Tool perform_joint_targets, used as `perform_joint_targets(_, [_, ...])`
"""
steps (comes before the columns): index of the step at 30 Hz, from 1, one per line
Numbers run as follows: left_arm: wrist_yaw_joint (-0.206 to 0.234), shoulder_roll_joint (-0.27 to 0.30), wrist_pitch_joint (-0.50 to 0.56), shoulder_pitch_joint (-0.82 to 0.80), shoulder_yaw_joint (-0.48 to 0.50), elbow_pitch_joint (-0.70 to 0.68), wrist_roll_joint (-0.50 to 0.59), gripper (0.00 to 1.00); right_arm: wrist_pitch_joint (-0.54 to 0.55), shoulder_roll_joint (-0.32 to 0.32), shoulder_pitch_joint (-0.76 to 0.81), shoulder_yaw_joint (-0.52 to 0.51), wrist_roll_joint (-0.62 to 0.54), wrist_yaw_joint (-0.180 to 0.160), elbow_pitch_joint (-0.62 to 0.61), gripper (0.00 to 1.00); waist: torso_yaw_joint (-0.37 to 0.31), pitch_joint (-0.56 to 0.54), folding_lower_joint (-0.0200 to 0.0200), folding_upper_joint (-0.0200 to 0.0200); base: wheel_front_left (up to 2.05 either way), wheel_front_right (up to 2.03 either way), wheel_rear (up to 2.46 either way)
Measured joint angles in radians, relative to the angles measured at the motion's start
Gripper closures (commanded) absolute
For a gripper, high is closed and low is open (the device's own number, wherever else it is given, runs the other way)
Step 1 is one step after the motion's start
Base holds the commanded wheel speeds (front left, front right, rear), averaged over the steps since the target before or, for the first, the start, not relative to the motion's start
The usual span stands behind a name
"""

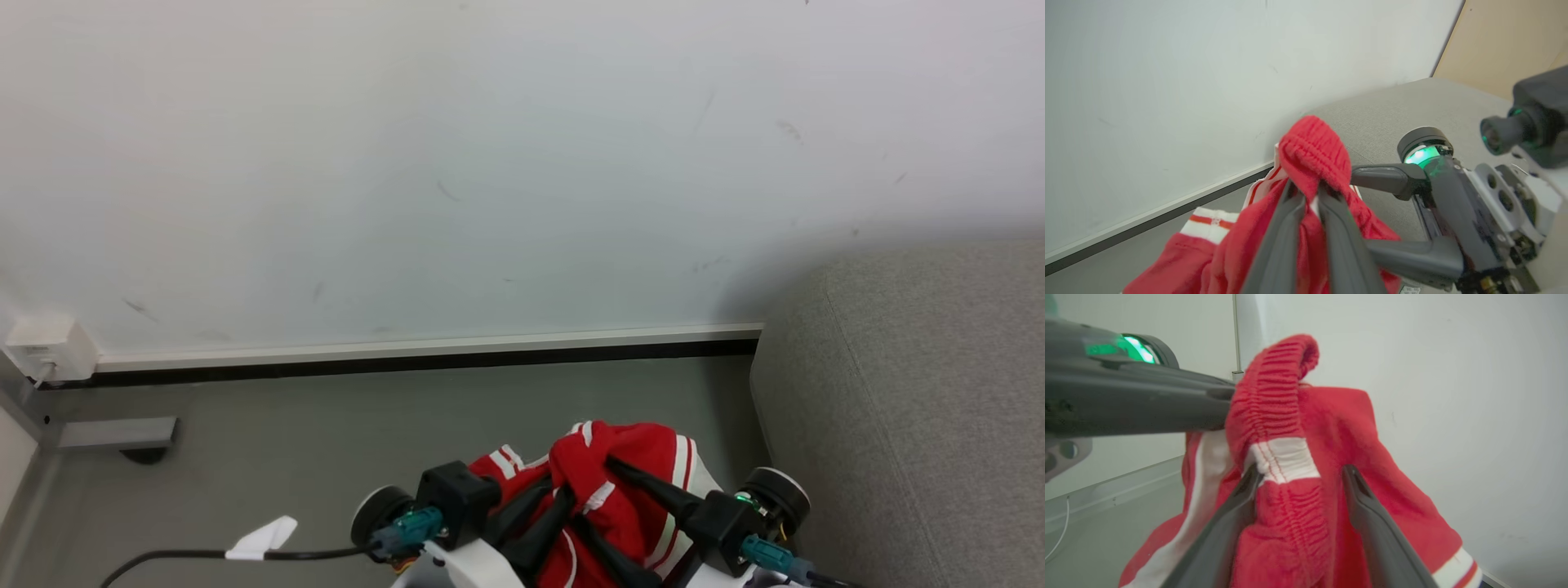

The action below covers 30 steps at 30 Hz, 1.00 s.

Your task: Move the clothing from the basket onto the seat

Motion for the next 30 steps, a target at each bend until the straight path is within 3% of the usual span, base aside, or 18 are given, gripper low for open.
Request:
perform_joint_targets(6, [-0.019,-0.003,0.007,0.000,-0.019,-0.006,-0.017,1.00,-0.003,0.021,-0.023,0.022,0.023,0.000,0.027,0.00,0.003,0.003,0.0000,0.0000,0.00,0.00,0.00])
perform_joint_targets(7, [-0.021,-0.004,0.007,0.000,-0.021,-0.006,-0.021,1.00,-0.003,0.023,-0.023,0.028,0.035,0.000,0.029,0.08,0.004,0.003,0.0000,0.0000,0.00,0.00,0.00])
perform_joint_targets(8, [-0.021,-0.005,0.007,0.000,-0.022,-0.006,-0.021,1.00,-0.003,0.025,-0.024,0.029,0.044,0.000,0.029,0.59,0.005,0.003,0.0000,0.0000,0.00,0.00,0.00])
perform_joint_targets(9, [-0.022,-0.007,0.007,0.000,-0.023,-0.006,-0.022,1.00,-0.003,0.027,-0.025,0.026,0.054,0.000,0.029,1.00,0.006,0.003,0.0000,0.0000,0.00,0.00,0.00])
perform_joint_targets(19, [-0.019,-0.008,-0.013,-0.012,-0.020,0.018,-0.025,0.99,-0.003,0.019,-0.026,-0.007,0.095,0.000,0.019,1.00,0.008,0.013,0.0000,0.0000,0.00,0.00,0.00])
perform_joint_targets(21, [-0.007,-0.008,-0.024,-0.014,-0.016,0.025,-0.019,0.56,-0.003,0.014,-0.024,-0.018,0.095,0.000,0.014,1.00,0.007,0.013,0.0000,0.0000,0.00,0.00,0.00])
perform_joint_targets(22, [-0.005,-0.007,-0.031,-0.014,-0.016,0.029,-0.017,0.22,-0.003,0.012,-0.023,-0.024,0.095,0.000,0.012,1.00,0.006,0.014,0.0000,0.0000,0.00,0.00,0.00])
perform_joint_targets(23, [-0.002,-0.006,-0.035,-0.014,-0.016,0.033,-0.013,0.00,-0.003,0.008,-0.021,-0.031,0.095,0.000,0.011,1.00,0.006,0.014,0.0000,0.0000,0.00,0.00,0.00])
perform_joint_targets(30, [0.010,-0.001,-0.057,-0.014,-0.015,0.063,-0.005,0.00,-0.003,-0.019,-0.001,-0.089,0.092,0.000,-0.002,1.00,-0.002,0.016,0.0000,0.0000,0.00,0.00,0.00])
